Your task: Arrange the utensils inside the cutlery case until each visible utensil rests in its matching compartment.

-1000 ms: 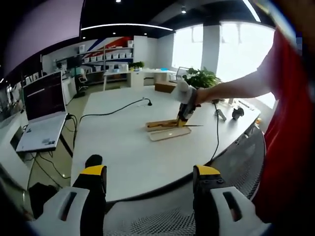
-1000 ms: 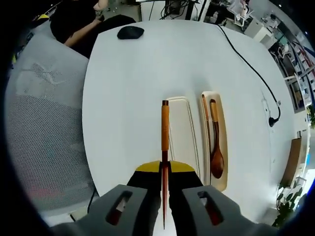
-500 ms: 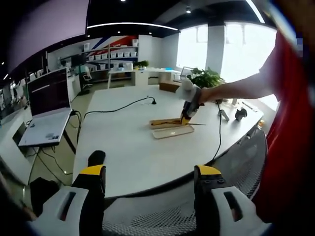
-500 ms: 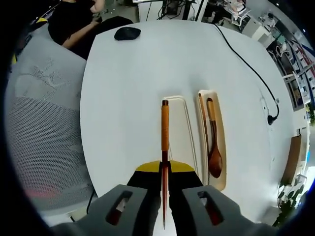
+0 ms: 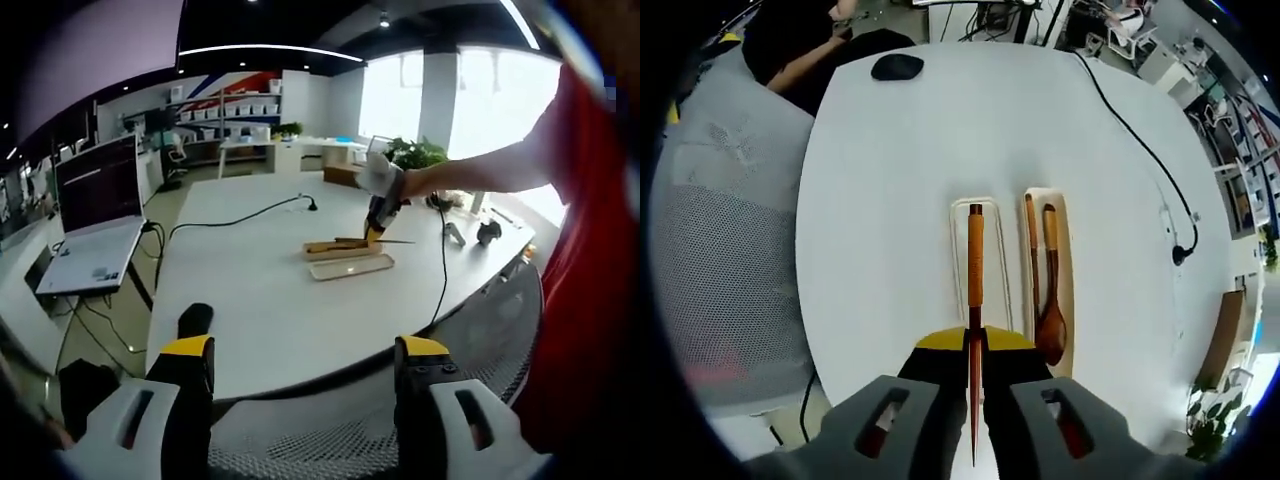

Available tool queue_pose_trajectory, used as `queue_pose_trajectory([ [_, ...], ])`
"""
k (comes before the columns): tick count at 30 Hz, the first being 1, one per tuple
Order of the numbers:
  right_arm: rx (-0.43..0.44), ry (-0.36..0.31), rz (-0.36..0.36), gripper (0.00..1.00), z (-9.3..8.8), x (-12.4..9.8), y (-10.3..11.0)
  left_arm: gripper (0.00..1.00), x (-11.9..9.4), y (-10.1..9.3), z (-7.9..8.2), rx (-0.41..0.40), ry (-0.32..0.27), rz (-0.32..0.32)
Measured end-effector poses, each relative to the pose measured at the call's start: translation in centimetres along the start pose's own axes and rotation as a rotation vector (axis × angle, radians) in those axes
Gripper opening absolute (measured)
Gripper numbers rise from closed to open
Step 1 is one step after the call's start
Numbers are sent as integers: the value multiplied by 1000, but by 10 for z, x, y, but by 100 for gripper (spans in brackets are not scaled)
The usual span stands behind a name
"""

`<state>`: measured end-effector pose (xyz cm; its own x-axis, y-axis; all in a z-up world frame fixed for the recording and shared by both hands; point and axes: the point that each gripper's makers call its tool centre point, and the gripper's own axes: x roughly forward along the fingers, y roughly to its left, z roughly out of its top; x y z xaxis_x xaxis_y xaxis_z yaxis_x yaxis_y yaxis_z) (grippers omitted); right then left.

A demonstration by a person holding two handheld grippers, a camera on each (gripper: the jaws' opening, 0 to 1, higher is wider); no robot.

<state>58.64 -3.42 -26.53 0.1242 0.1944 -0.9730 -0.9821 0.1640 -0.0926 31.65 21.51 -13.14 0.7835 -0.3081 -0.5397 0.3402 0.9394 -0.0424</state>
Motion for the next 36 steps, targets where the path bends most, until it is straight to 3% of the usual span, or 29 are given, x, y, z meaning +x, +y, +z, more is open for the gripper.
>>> queue_pose_trajectory([
  [15, 46, 3, 5, 1, 14, -11, -49, 77, 7, -5, 4, -15, -13, -35],
  [24, 11, 6, -5, 1, 26, -10, -52, 76, 11, -4, 2, -17, -6, -37],
  [32, -38, -3, -67, 1, 31, 0, -73, 76, 11, -2, 0, -21, 1, -41],
  [36, 5, 1, -55, 1, 29, 9, -74, 76, 11, 1, 2, -8, 6, -36],
])
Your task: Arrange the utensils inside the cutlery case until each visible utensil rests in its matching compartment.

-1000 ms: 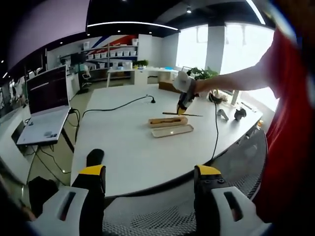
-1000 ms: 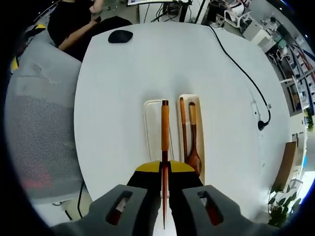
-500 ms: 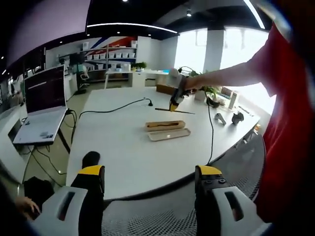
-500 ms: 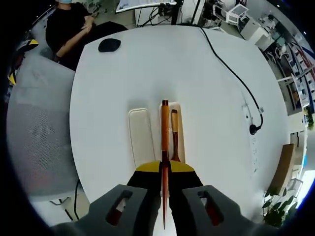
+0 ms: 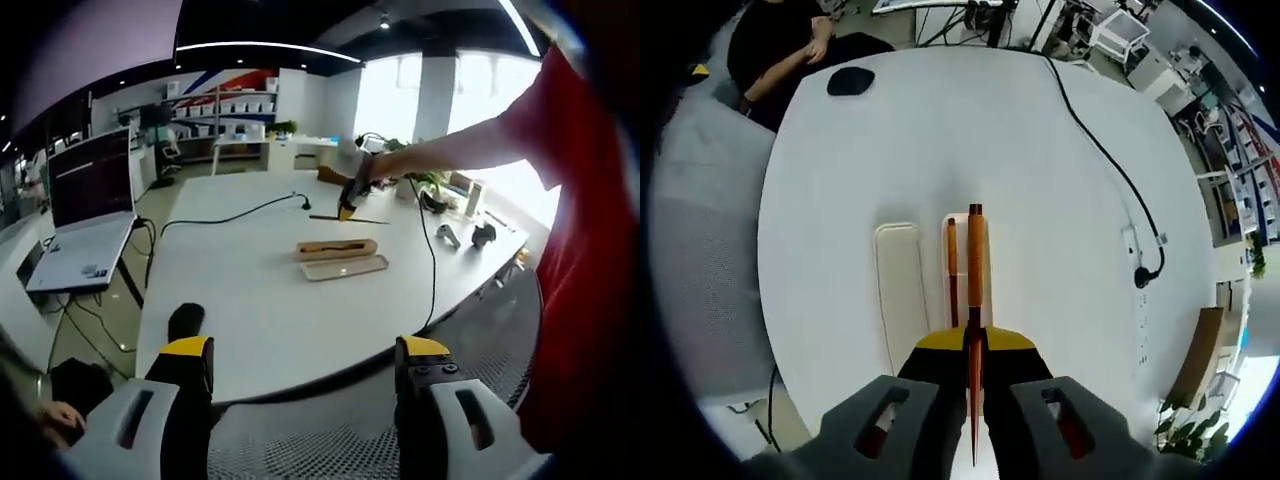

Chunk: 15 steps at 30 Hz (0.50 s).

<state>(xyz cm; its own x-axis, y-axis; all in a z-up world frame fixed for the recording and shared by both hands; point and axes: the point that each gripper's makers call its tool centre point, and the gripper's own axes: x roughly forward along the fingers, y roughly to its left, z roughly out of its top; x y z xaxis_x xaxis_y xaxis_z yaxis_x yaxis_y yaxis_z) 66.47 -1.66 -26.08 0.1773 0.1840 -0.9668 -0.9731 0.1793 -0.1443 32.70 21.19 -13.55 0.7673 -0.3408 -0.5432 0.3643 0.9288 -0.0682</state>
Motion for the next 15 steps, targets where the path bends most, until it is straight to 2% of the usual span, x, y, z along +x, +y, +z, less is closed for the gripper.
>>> queue_pose_trajectory([
  [4, 1, -5, -14, 1, 2, 14, -6, 76, -1, 0, 3, 7, -1, -2],
  [7, 2, -18, -10, 1, 7, 15, 0, 76, -1, 2, 1, 10, 8, 3],
  [9, -25, -35, -1, 1, 11, 19, 2, 76, -2, 2, 0, 8, 11, 3],
  [15, -72, -23, -1, 1, 18, 33, 4, 76, -1, 2, -1, 16, 27, -1],
])
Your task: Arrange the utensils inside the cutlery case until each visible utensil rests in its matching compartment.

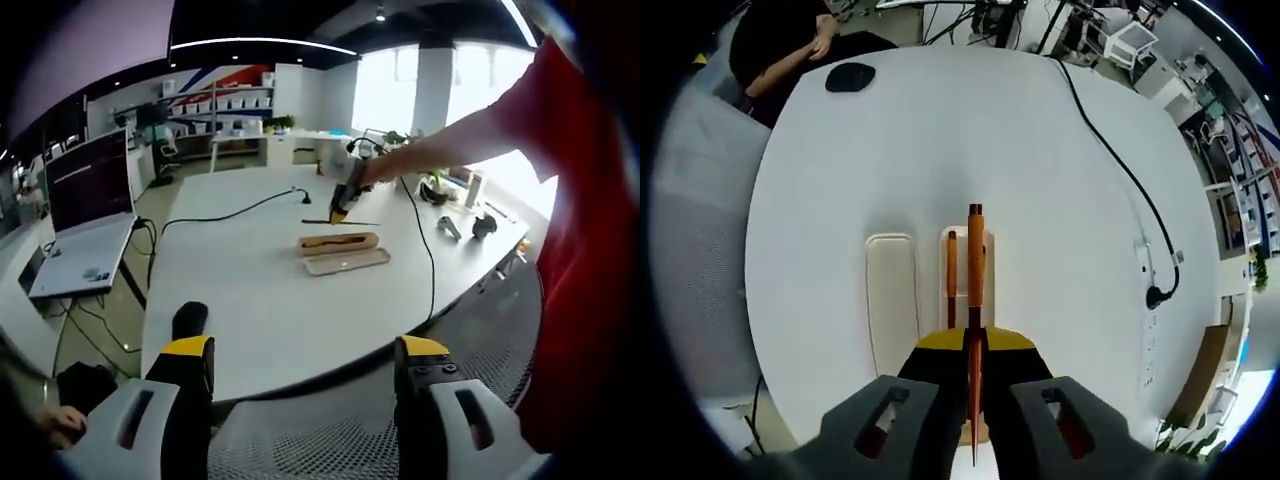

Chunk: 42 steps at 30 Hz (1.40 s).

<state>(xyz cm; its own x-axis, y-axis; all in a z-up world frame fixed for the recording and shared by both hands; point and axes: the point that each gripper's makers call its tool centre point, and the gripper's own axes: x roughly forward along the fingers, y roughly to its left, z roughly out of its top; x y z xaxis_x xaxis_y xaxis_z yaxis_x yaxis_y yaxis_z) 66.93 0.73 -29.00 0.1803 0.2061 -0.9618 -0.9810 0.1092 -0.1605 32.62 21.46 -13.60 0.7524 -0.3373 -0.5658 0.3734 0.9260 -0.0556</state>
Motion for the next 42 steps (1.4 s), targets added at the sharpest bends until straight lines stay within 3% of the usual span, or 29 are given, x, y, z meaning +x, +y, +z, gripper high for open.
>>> queue_pose_trajectory([
  [3, 17, 15, 17, 1, -7, 13, 3, 76, -1, 1, 0, 9, 9, 2],
  [8, 37, -7, 57, 1, 1, 15, 8, 76, -1, 5, -5, 6, 24, 15],
  [13, -16, -35, 42, 1, 2, 24, 4, 76, 0, 5, -7, 5, 30, 15],
  [18, 50, -75, 76, 1, 3, 30, 4, 76, 0, 7, -6, -2, 25, 25],
  [23, 99, -62, 103, 1, -5, 35, 9, 76, 0, 5, -12, -10, 37, 27],
  [26, 56, -30, 95, 1, -14, 33, 16, 76, 1, 4, -13, -20, 34, 23],
  [32, 56, -16, 125, 1, -16, 33, 28, 75, 1, 4, -13, -15, 39, 26],
  [42, 75, -5, 131, 1, -20, 37, 24, 75, 0, 5, -16, -14, 44, 33],
])
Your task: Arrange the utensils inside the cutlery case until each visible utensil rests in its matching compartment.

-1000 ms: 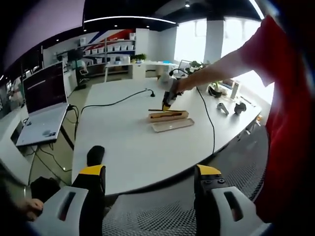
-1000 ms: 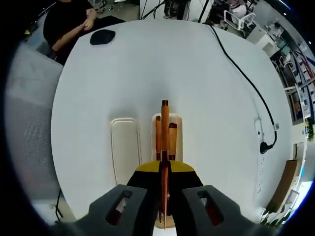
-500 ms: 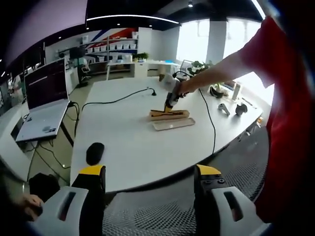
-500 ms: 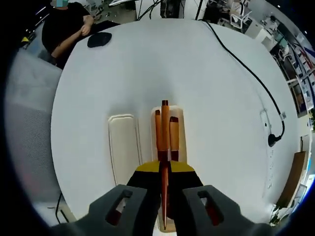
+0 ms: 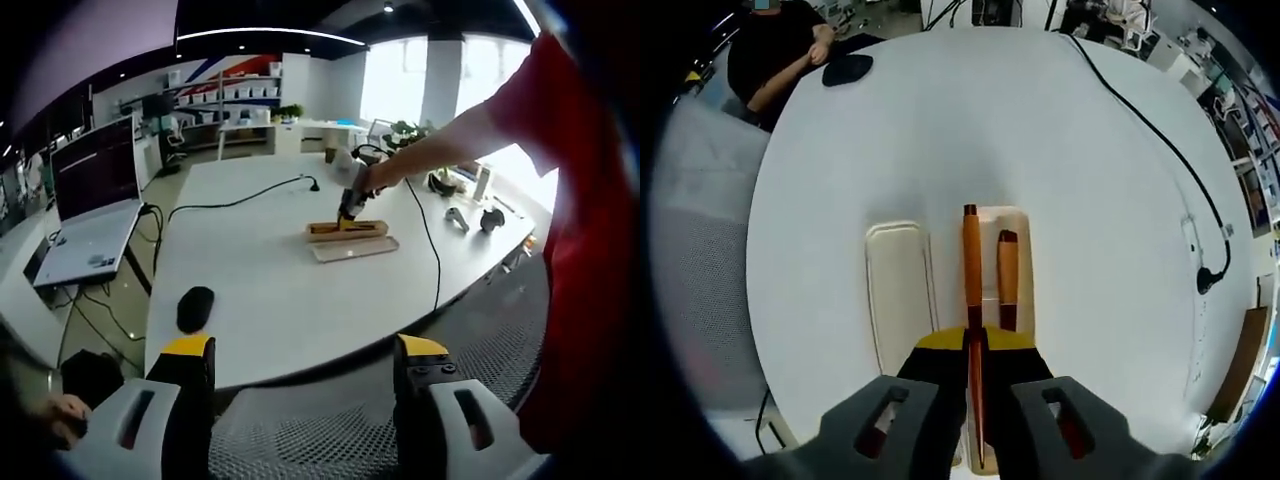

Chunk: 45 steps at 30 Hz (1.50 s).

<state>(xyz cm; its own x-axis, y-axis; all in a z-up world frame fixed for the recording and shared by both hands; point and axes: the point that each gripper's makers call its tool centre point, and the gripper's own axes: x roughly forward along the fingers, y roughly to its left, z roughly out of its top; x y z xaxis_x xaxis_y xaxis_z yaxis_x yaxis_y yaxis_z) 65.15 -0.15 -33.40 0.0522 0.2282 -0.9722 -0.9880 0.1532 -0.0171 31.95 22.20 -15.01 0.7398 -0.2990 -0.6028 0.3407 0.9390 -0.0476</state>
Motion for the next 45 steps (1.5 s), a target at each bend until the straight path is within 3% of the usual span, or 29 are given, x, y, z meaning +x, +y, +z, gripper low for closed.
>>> queue_pose_trajectory([
  [4, 22, 25, -7, 1, -4, 3, -6, 75, 1, 0, 0, 3, 1, -2],
  [21, 34, -5, -30, 1, 0, 0, -9, 75, 0, -1, 4, 1, -13, -5],
  [31, -13, -31, -69, 14, -2, -12, -8, 75, 0, -3, 7, 10, -24, -11],
  [38, -11, -67, -80, 18, -8, -22, 2, 74, -2, -5, 28, 43, -63, -17],
  [42, -56, -49, -54, 29, -11, -33, 11, 74, -3, -7, 33, 77, -60, -32],
  [44, -60, -82, -81, 29, -6, -45, 9, 73, -4, -7, 35, 76, -65, -41],
  [45, -50, -94, -81, 28, -5, -48, 7, 69, -6, -8, 41, 118, -92, -49],
])
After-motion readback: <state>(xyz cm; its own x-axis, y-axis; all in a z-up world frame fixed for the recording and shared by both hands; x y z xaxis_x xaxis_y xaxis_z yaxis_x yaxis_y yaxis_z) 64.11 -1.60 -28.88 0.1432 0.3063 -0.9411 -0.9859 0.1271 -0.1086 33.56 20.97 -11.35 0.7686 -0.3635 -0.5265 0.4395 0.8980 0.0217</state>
